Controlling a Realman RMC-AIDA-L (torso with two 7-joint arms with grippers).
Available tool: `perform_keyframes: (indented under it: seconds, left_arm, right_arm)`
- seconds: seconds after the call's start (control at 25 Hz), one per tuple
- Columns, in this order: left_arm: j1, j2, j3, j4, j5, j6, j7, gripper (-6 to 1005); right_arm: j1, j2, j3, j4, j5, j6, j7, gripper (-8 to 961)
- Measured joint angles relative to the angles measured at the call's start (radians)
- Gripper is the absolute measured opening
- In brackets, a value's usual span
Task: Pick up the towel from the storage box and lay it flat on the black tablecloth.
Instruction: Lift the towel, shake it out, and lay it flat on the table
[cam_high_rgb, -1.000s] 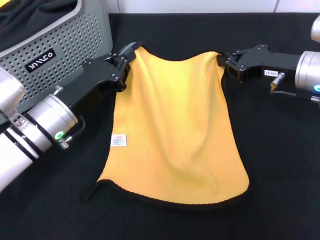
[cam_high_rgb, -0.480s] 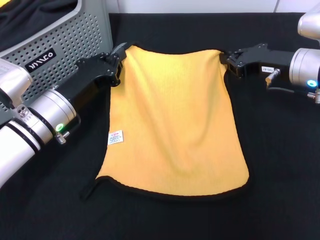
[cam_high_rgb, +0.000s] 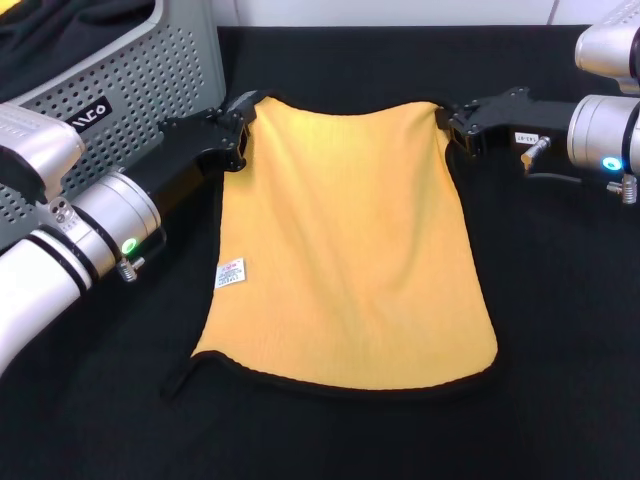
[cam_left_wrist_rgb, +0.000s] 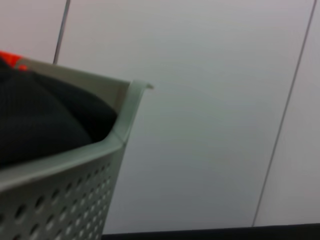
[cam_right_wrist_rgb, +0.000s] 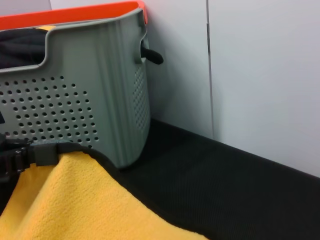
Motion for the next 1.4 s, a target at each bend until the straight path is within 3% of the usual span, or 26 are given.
perform_keyframes:
  seconds: [0.56,1.16,1.24,1.4]
  left_arm:
    - [-0.027,0.0,-0.003,-0.008,-0.012,-0.081,-0.007,46]
    - [-0.032,0.0,0.0,-0.016,-0.076,-0.13,-0.008,46]
    - [-0.026,0.0,0.0,-0.014,-0.076,-0.125,-0.008,123]
    - [-0.01,0.0,0.001,-0.013,-0.075,-0.095,-0.01,283]
  right_arm:
    - [0.035,0.002,-0.027,0.046,0.008,0.081,0.0,24]
    - [0.022,0.002,-0.028,0.038,0.03,0.156,-0.003,25]
    - [0.016,0.002,-0.03,0.031,0.038,0.164,-0.006,25]
    - [-0.021,0.002,-0.039,-0.022,0.038,0.166,-0.008,168]
